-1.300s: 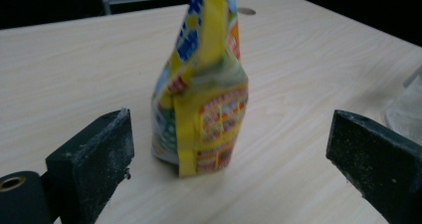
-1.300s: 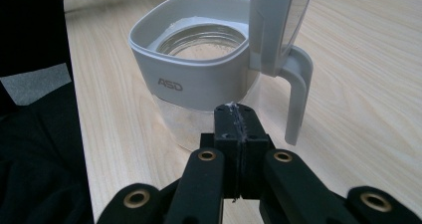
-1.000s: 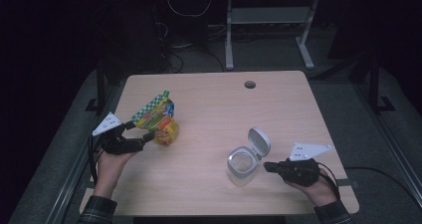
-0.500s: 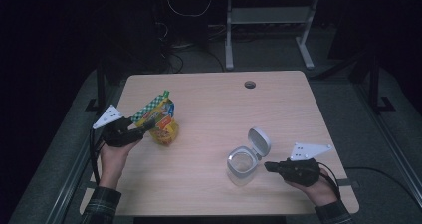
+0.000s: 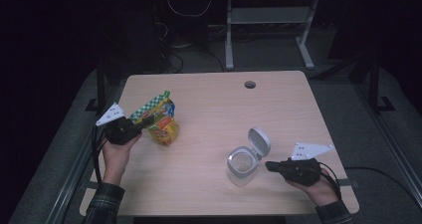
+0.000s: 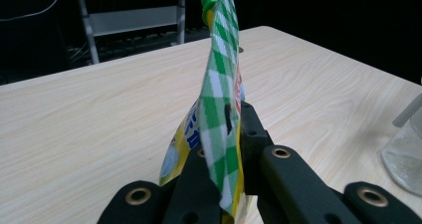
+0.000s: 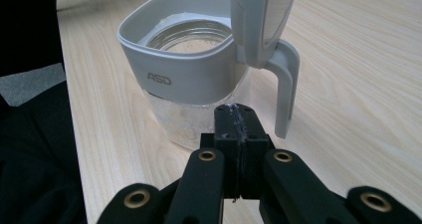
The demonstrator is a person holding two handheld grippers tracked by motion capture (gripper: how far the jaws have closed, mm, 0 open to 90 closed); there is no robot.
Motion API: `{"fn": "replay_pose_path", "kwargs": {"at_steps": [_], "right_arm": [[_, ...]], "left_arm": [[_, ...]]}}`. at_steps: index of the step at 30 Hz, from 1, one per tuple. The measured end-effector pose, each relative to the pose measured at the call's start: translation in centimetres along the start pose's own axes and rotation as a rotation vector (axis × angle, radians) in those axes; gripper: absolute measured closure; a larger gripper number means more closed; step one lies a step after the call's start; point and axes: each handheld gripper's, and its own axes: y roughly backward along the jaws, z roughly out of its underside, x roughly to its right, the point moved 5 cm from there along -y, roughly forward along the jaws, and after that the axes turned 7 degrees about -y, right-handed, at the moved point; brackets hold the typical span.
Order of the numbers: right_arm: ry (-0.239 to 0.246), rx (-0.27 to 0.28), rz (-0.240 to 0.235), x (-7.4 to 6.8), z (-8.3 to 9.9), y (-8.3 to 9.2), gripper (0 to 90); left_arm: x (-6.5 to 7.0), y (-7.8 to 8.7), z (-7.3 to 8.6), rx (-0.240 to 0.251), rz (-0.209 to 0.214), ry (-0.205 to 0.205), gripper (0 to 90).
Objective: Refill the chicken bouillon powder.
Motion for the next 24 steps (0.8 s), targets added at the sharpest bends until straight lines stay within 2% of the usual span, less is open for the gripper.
{"fn": "replay_pose_path", "kwargs": {"at_steps": [10,19,24], "right_arm": [[0.0,0.002,0.002,-0.1,0.1,0.2,89.3],[0.001,0.013,0.004,-0.2,0.0,0.5,89.4],[-0.004,0.024,-0.001,-0.6,-0.1,0.7,89.6]], "left_arm": [[0.2,-0.2,-0.7,-0.004,-0.005,-0.025,90.0],[0.6,0.5,-1.3,-0.005,0.02,0.005,90.0],[1.1,1.2,-1.8,-0.008,0.037,0.005,90.0]]}}
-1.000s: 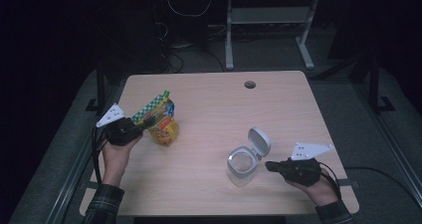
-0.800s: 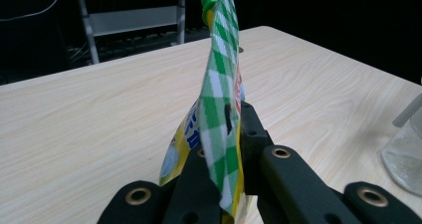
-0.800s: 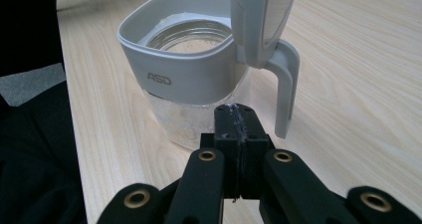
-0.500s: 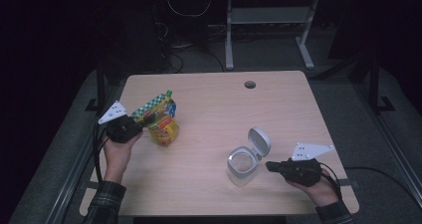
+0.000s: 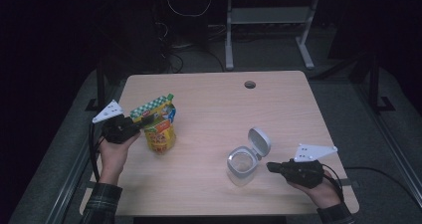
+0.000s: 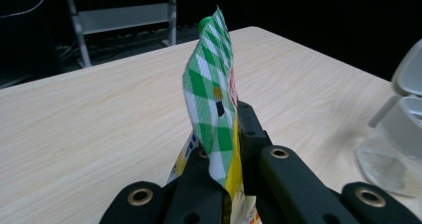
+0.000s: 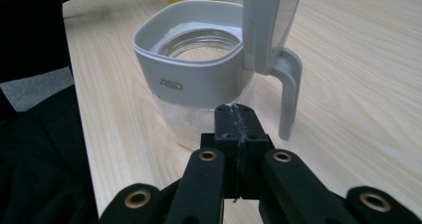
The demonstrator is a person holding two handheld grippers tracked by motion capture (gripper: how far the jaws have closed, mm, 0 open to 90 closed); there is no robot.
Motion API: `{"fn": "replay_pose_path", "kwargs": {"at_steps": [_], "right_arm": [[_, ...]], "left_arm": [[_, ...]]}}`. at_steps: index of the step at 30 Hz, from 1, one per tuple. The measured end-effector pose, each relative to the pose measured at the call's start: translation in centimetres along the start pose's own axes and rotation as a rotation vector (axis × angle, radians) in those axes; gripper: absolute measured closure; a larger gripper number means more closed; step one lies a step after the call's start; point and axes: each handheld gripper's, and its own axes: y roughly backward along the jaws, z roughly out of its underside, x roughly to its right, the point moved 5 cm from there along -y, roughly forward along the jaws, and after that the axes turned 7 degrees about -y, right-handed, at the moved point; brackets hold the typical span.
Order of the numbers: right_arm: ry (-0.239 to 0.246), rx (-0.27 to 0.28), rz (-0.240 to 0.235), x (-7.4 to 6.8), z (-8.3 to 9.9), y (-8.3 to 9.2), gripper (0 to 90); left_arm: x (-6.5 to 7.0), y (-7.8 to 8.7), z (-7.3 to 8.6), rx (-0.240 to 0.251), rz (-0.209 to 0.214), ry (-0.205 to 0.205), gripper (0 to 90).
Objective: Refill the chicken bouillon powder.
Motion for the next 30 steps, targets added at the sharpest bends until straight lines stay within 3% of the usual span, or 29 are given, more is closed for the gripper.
{"fn": "replay_pose_path", "kwargs": {"at_steps": [6,18,30], "right_arm": [[-0.004,0.012,-0.009,-0.6,-0.2,0.2,89.8],[-0.016,0.039,-0.039,-2.2,-1.2,-0.1,90.0],[0.016,0.059,-0.051,-4.1,-2.6,-0.9,90.0]], "left_arm": [[0.6,0.8,-0.7,0.018,0.029,0.01,90.0],[2.3,1.5,-2.2,0.041,0.109,-0.013,90.0],[4.3,1.7,-3.5,0.046,0.183,-0.032,90.0]]}}
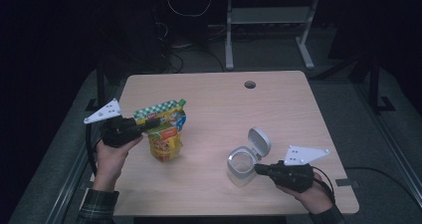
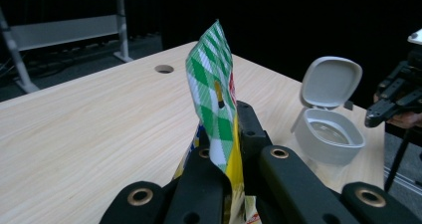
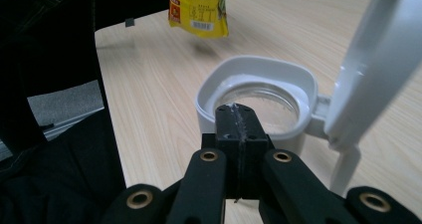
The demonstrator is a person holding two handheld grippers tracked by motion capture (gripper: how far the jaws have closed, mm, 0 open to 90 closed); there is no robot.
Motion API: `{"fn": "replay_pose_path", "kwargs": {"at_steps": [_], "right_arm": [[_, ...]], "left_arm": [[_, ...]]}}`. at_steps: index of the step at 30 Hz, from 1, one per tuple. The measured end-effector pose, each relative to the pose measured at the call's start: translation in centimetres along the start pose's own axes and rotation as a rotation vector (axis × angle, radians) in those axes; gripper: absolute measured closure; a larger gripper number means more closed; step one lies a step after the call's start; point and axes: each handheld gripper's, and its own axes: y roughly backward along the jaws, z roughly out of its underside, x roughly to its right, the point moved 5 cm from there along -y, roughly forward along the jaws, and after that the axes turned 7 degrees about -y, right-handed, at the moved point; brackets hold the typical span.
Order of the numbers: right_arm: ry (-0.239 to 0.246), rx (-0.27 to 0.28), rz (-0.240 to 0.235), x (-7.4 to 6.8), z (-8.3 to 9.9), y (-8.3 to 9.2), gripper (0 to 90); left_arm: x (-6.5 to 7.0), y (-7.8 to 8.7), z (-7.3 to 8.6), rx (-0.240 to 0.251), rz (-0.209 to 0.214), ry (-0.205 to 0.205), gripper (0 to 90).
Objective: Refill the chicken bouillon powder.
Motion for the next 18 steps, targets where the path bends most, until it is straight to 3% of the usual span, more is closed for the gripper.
{"fn": "replay_pose_path", "kwargs": {"at_steps": [13,18], "right_arm": [[0.042,0.015,-0.012,-1.7,-1.9,-1.8,90.0],[0.053,0.01,0.011,-2.1,-2.8,-2.7,90.0]], "left_arm": [[1.8,-0.3,-1.3,0.013,0.085,-0.015,90.0],[2.4,-0.5,-1.7,0.008,0.112,-0.021,90.0]]}}
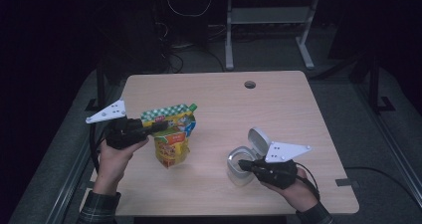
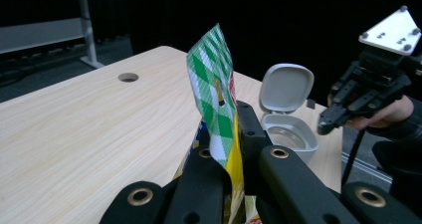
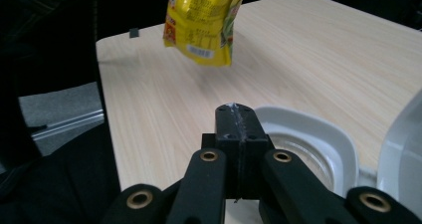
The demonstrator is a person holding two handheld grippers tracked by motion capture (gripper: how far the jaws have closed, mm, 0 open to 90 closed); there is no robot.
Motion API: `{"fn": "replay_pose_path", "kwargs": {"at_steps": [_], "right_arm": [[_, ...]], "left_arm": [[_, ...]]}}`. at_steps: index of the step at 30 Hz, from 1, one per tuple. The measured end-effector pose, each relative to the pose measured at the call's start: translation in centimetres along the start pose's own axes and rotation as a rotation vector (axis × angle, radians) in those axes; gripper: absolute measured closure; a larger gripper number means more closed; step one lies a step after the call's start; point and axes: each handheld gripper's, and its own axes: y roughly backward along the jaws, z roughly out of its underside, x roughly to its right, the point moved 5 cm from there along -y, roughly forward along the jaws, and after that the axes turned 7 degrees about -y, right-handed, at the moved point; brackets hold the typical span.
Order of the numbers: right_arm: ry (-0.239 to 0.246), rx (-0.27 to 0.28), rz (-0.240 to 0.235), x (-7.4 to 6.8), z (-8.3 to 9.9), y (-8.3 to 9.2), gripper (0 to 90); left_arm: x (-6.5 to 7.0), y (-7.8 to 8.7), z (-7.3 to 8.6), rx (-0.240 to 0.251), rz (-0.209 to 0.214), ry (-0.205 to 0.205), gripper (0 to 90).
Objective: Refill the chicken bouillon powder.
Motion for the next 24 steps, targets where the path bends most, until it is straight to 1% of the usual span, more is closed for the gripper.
{"fn": "replay_pose_path", "kwargs": {"at_steps": [7,12,13,15,18,20,24], "right_arm": [[0.003,0.023,0.034,-0.2,-1.5,-1.5,90.0],[0.0,0.034,0.044,-0.3,-2.5,-2.7,90.0],[0.009,0.036,0.049,-0.3,-2.7,-2.9,90.0],[0.007,0.035,0.043,-0.6,-2.9,-3.4,90.0],[0.011,0.032,0.052,-0.8,-3.1,-4.2,90.0],[0.005,0.027,0.054,-0.9,-3.2,-4.7,90.0],[0.006,0.019,0.06,-1.1,-3.3,-5.6,90.0]], "left_arm": [[0.7,-0.3,-0.5,0.012,0.042,-0.001,90.0],[1.3,-0.5,-0.9,0.016,0.069,-0.001,90.0],[1.5,-0.6,-0.9,0.017,0.074,-0.002,90.0],[1.7,-0.7,-1.1,0.016,0.086,-0.005,90.0],[2.1,-0.9,-1.2,0.02,0.103,-0.006,90.0],[2.3,-1.1,-1.4,0.021,0.11,-0.007,90.0],[3.0,-1.4,-2.0,0.026,0.129,-0.017,90.0]]}}
